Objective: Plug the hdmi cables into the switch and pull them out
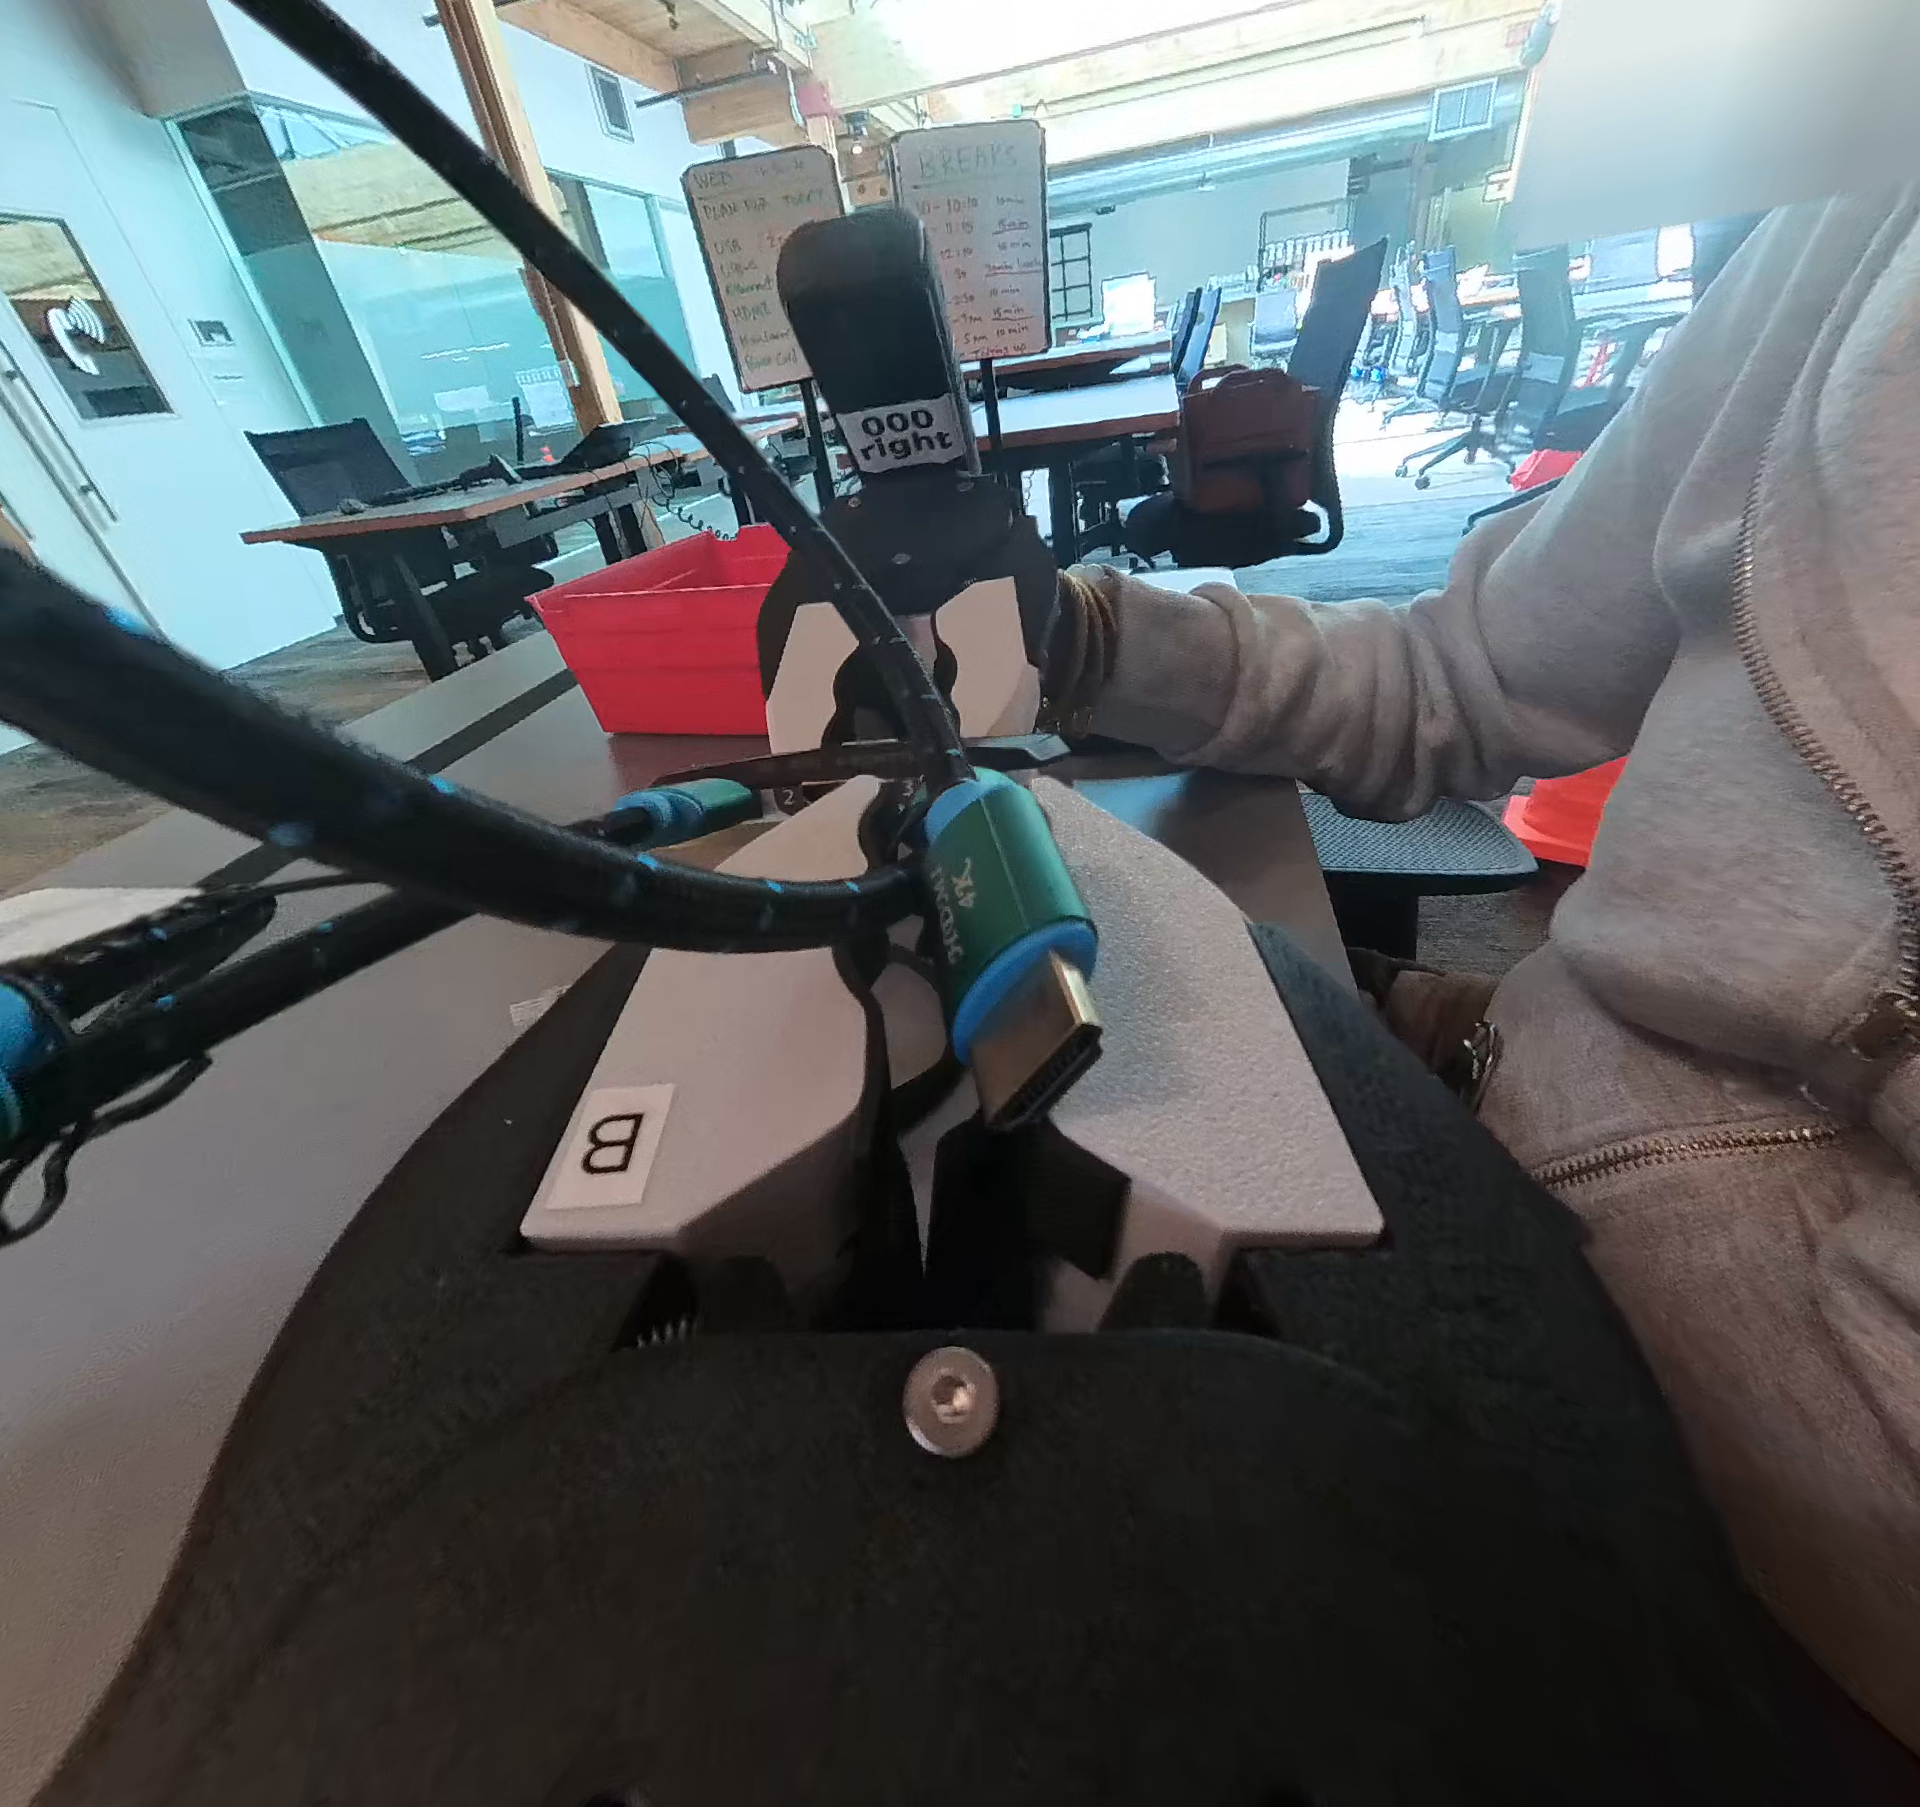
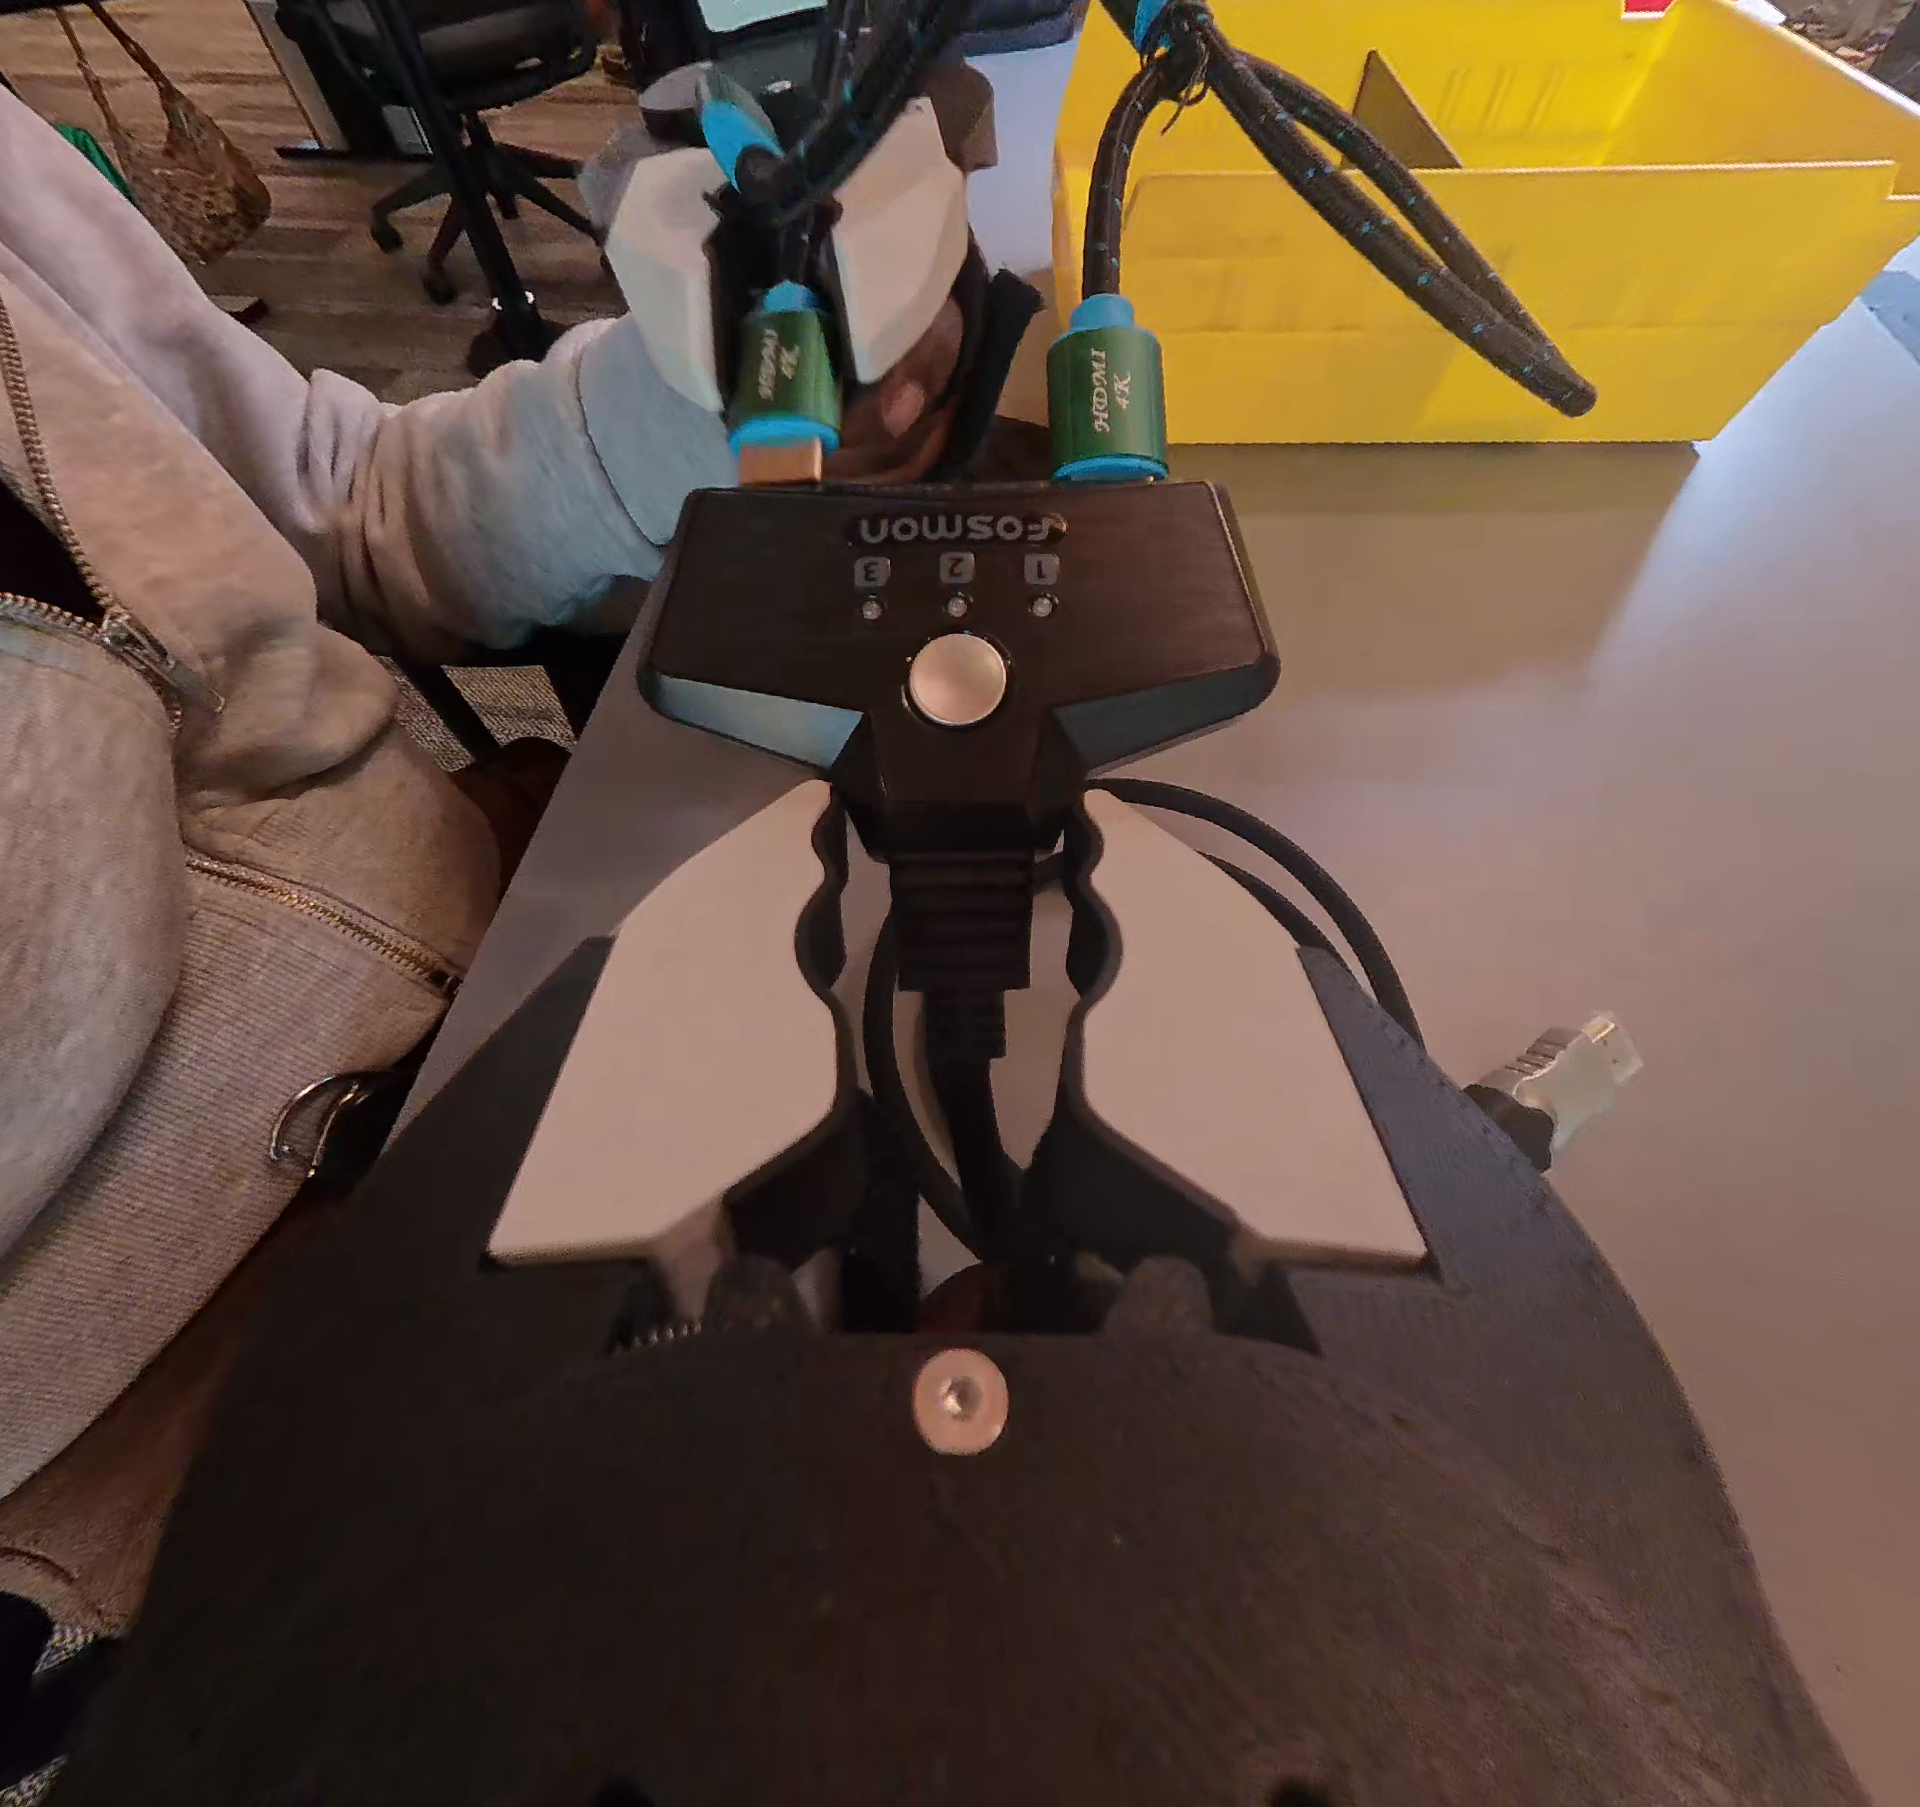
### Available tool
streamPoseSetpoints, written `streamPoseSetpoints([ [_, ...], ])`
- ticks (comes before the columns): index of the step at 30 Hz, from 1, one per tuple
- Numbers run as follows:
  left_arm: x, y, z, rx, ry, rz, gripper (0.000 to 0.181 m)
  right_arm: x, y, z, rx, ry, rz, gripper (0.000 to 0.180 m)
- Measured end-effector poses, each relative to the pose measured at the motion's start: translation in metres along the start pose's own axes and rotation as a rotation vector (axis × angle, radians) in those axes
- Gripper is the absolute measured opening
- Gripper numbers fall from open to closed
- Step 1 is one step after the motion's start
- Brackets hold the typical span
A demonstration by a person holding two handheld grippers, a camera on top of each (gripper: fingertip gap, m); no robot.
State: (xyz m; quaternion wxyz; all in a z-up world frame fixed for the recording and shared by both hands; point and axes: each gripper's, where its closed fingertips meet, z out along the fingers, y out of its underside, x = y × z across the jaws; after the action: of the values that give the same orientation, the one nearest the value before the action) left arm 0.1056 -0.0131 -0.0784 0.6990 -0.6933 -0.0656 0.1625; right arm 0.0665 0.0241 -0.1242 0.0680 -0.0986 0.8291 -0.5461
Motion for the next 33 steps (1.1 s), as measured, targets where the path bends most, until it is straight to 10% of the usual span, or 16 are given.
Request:
streamPoseSetpoints([
  [33,-0.012,0.003,0.002,-0.003,-0.043,-0.032,0.021,0.008,0.000,0.014,0.056,0.039,0.032,0.040],
])
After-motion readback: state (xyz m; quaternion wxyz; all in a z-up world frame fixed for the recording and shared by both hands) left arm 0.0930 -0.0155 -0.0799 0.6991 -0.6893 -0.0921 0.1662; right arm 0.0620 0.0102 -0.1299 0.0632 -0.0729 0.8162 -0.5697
